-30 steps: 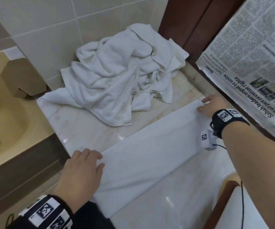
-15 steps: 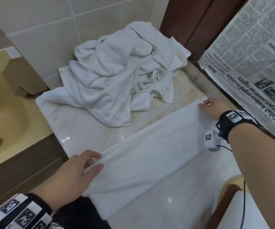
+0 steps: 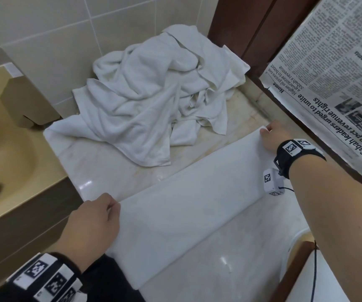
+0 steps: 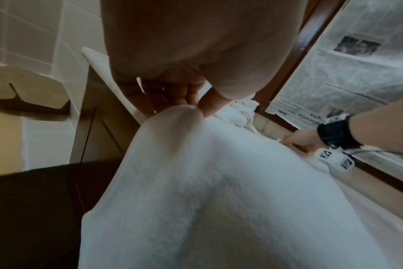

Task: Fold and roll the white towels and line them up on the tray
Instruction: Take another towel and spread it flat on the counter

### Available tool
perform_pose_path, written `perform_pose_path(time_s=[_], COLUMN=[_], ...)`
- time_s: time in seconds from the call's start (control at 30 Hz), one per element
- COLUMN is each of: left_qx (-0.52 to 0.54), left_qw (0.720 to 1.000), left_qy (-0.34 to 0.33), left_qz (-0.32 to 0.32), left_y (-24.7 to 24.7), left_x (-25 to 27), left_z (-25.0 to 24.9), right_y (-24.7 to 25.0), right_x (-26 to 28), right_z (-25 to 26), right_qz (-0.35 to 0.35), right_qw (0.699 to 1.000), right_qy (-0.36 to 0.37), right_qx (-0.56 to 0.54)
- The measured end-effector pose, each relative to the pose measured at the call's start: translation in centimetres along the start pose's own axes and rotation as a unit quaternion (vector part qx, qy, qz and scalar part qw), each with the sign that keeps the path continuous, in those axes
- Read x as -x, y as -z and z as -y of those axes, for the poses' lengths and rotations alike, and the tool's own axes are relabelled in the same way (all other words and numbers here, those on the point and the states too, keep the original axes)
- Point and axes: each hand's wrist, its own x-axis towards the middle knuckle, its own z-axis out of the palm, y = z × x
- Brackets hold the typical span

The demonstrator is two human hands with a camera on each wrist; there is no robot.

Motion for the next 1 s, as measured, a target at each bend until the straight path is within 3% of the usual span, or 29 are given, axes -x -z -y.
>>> perform_pose_path(time_s=[0.1, 0.2, 0.3, 0.37, 0.47, 0.53, 0.67, 0.8, 0.93, 1.0], left_qx=[-0.053, -0.124, -0.133, -0.150, -0.177, -0.190, -0.210, -0.212, -0.197, -0.178], left_qw=[0.995, 0.972, 0.953, 0.946, 0.941, 0.936, 0.933, 0.934, 0.937, 0.939], left_qy=[-0.027, -0.120, -0.248, -0.284, -0.290, -0.294, -0.289, -0.283, -0.282, -0.288], left_qz=[-0.076, -0.159, -0.113, -0.051, 0.012, 0.025, 0.048, 0.054, 0.059, 0.055], left_y=[-1.5, -3.0, -4.7, -6.0, -6.9, -7.0, -6.8, -6.8, -6.8, -6.7], left_x=[0.1, 0.4, 0.5, 0.6, 0.3, 0.2, 0.3, 0.4, 0.3, 0.0], left_z=[0.0, -0.4, -2.0, -2.5, -2.5, -2.3, -2.7, -3.1, -2.8, -2.4], right_y=[-0.1, 0.4, 0.6, -0.7, -5.2, -7.0, -3.8, -0.9, -2.7, -5.6], right_x=[-0.3, 1.2, 4.9, 9.0, 16.2, 17.3, 11.1, 7.3, 12.1, 16.5], right_z=[0.3, 1.0, 2.4, 4.1, 5.6, 4.7, 1.9, 1.2, 4.5, 5.8], right_qz=[-0.003, -0.030, -0.101, -0.099, 0.107, 0.168, 0.123, 0.134, 0.113, 0.160], right_qw=[1.000, 0.998, 0.994, 0.995, 0.991, 0.974, 0.979, 0.978, 0.990, 0.981], right_qy=[-0.022, -0.041, -0.034, -0.002, 0.051, 0.065, 0.033, 0.022, 0.054, 0.093], right_qx=[0.002, -0.026, -0.021, -0.018, 0.060, 0.139, 0.157, 0.156, 0.063, 0.066])
